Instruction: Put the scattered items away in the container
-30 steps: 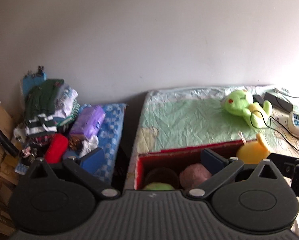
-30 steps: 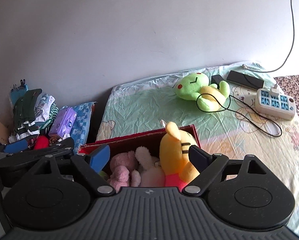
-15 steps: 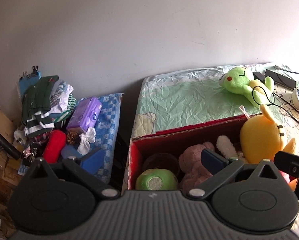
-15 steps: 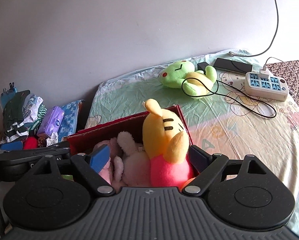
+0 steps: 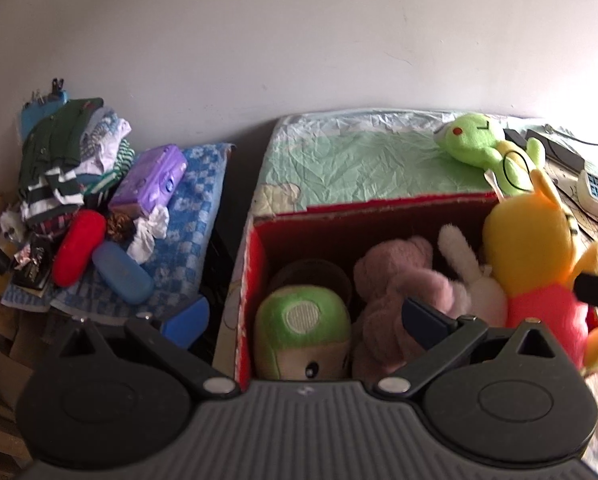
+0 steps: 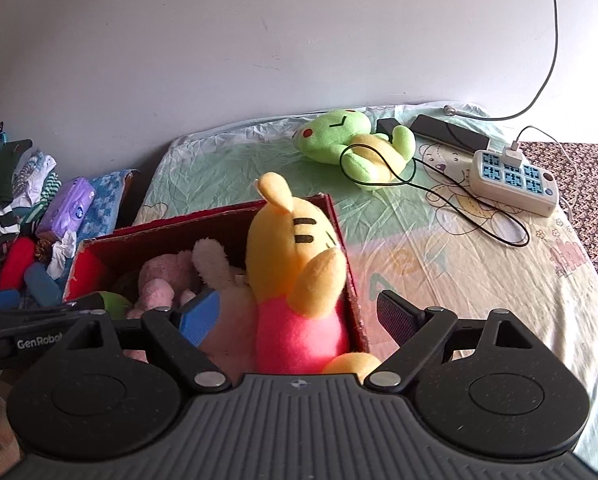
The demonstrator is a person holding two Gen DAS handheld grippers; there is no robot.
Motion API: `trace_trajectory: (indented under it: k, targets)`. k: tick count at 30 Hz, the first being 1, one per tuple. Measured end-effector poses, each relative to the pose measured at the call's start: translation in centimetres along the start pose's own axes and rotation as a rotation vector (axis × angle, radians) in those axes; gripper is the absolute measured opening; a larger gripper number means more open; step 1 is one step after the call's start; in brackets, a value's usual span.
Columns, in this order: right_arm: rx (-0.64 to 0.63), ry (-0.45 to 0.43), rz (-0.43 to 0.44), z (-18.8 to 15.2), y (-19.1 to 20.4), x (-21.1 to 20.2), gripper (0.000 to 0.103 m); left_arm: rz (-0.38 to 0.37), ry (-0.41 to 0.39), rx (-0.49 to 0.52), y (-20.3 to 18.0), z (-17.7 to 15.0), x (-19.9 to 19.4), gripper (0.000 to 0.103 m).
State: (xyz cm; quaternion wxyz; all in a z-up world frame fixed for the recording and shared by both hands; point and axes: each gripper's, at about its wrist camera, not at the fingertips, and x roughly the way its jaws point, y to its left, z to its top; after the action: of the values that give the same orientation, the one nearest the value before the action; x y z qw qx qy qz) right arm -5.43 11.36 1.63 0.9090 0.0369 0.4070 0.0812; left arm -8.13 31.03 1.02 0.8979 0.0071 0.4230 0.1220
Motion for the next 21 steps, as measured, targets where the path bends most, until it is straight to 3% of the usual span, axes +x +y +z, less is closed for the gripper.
trace_trajectory:
  k: [5,11,14,21]
  targets:
    - [0.084,0.021,-0.052,-0.2,-3.6,0.1,0.088,-0.082,0.044,-0.011,0.8,-1.7,0.2,0.103]
    - [0.140,0.033,-0.077,-0.5,-4.8,0.2,0.085,-0.212,0.007,0.010,0.5,-2.2,-1.6,0.103]
    - [0.110,0.016,-0.066,-0.2,-3.7,-0.2,0.085,-0.196,-0.012,0.050,-0.2,-2.3,-2.0,0.103]
    - [0.019,0.039,-0.006,-1.4,-0.4,-0.1,0.085,-0.171,0.032,0.019,0.7,-2.6,-1.5,0.103]
